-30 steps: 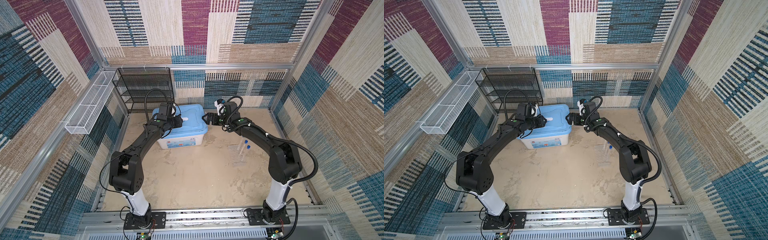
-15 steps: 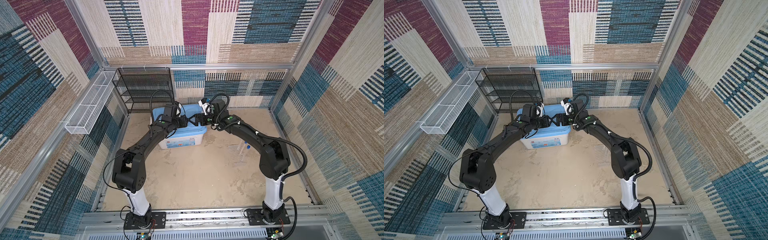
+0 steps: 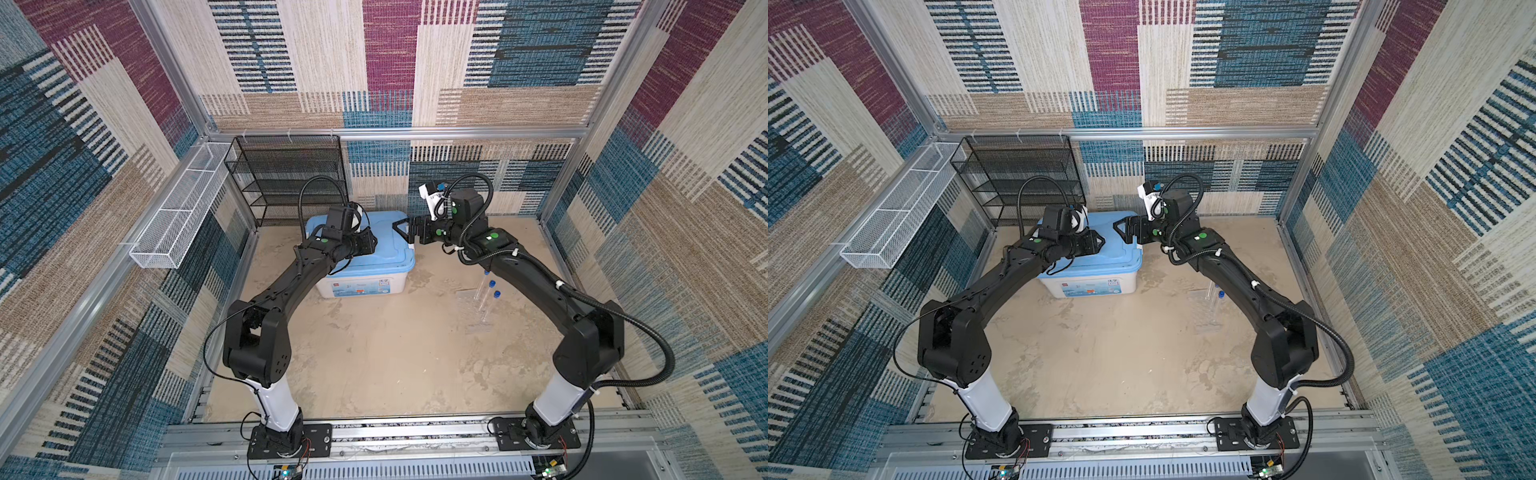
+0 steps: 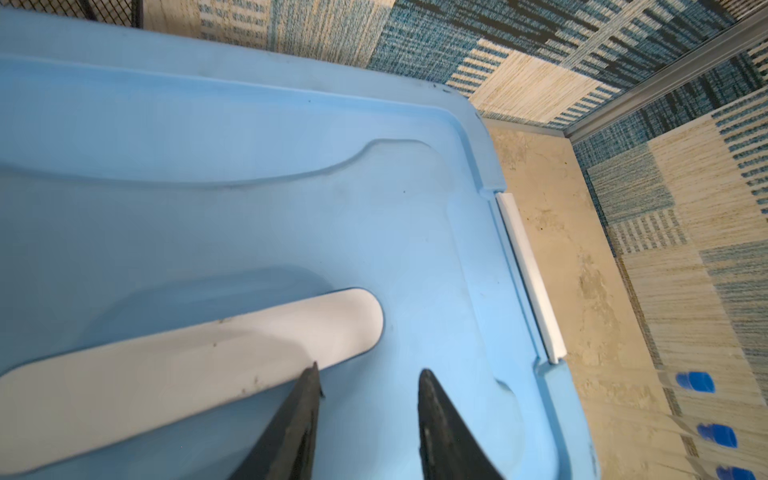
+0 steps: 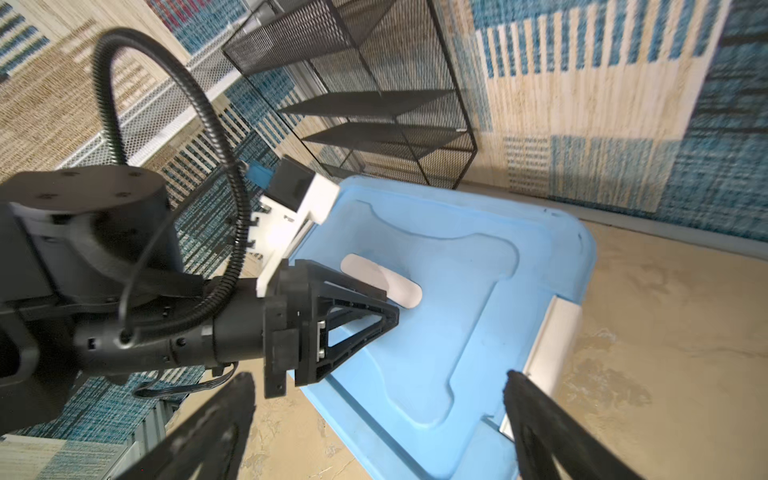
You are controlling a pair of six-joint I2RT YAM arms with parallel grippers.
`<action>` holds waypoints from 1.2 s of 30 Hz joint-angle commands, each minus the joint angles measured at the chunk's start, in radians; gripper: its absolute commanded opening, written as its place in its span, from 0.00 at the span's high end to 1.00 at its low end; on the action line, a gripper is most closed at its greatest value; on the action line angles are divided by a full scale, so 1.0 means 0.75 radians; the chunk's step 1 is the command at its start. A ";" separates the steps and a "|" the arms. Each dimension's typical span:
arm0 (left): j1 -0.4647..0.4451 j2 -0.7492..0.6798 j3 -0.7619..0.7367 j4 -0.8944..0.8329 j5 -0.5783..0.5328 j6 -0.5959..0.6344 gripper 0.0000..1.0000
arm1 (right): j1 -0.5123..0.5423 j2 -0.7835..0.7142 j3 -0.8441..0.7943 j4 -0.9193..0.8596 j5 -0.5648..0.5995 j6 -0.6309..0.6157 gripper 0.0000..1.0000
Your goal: Organize the chemistry lab equipment
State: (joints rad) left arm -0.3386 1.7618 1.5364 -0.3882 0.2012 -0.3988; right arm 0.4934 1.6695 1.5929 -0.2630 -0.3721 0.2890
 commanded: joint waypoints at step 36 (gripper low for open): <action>0.400 -0.886 -1.054 0.059 -0.736 -0.070 0.55 | -0.811 -0.744 -1.101 0.177 0.484 0.057 0.01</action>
State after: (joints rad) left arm -0.0437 1.0706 0.7616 -0.4828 -0.2401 -0.4530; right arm -0.0944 1.1023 0.7918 -0.2428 -0.0425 0.3141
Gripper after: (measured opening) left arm 0.457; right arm 0.993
